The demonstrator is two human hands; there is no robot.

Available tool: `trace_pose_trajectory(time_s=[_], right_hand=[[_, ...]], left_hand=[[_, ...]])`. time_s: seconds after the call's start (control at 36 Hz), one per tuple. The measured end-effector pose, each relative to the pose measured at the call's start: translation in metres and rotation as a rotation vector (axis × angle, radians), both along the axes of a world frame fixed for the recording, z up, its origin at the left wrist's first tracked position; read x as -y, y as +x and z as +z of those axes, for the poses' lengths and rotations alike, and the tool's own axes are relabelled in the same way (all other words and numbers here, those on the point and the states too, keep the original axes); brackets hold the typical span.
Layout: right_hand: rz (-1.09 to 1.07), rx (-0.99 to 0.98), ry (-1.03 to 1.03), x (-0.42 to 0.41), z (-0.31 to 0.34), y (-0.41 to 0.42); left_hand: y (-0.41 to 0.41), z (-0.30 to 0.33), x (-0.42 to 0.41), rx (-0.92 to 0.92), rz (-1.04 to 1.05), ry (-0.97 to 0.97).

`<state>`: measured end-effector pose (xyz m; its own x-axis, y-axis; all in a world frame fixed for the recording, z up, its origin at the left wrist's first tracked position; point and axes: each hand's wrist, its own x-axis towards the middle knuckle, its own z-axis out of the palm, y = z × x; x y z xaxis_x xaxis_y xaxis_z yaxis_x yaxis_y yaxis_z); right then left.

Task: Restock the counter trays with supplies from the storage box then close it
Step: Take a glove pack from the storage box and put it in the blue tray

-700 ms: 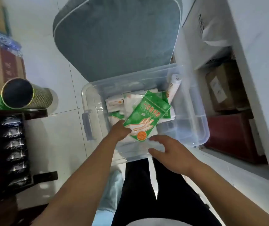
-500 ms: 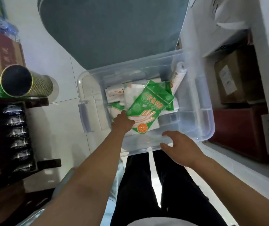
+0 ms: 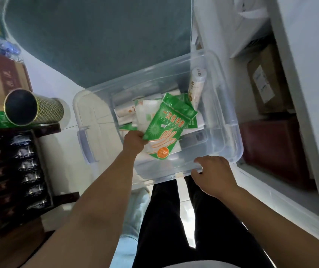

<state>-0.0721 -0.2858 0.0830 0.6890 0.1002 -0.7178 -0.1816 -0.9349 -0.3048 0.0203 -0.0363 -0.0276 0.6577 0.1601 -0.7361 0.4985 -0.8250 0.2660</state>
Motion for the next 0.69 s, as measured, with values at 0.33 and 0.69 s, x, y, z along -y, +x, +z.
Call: trace_pose_trajectory(time_s=[0.33,0.69], right_hand=[[-0.342,-0.112,0.202,0.016,0.054,0.019],[-0.997,-0.592,1.029,0.012,0.073,0.045]], left_hand=[[0.004,0.107,-0.004,0.083,-0.062,0.1],[-0.069,0.252,-0.012,0.138,0.62,-0.552]])
